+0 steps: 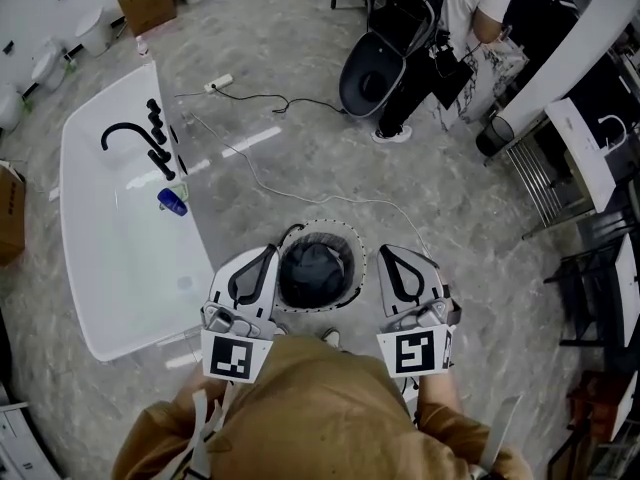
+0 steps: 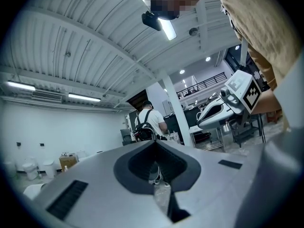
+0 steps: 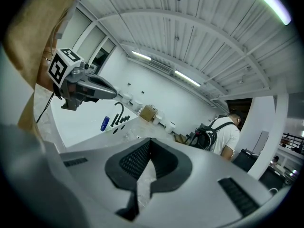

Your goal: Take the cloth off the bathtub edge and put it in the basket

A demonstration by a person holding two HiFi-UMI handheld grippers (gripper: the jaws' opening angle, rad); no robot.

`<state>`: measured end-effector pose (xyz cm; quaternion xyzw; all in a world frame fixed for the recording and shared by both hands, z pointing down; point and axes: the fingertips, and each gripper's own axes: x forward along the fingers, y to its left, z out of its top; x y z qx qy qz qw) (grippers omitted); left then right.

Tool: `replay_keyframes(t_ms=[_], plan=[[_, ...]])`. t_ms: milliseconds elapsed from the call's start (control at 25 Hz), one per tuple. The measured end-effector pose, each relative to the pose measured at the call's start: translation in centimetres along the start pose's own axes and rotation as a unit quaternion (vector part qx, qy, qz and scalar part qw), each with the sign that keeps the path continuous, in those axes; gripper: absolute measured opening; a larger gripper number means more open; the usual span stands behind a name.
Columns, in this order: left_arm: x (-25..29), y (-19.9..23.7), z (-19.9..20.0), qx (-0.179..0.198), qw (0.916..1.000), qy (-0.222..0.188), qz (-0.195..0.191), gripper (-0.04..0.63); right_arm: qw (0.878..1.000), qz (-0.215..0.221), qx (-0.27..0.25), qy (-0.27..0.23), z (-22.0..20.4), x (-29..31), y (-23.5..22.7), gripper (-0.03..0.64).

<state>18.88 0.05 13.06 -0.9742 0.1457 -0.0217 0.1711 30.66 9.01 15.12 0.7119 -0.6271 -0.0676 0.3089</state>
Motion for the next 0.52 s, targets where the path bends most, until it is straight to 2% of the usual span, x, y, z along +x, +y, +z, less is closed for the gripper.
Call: replay_keyframes(t_ms=[200, 520], plan=[[0.1, -0.3, -0.6, -0.008, 1.0000, 0.006, -0.001, 0.008, 1.000, -0.003, 0.005, 0.004, -0.4, -0.1, -0.1, 0.005], [0.0, -0.7, 0.6, 0.001, 1.0000, -0.001, -0.001, 0.008, 1.000, -0.007, 0.006, -0.004, 0.2, -1.2, -0.4, 0.005]])
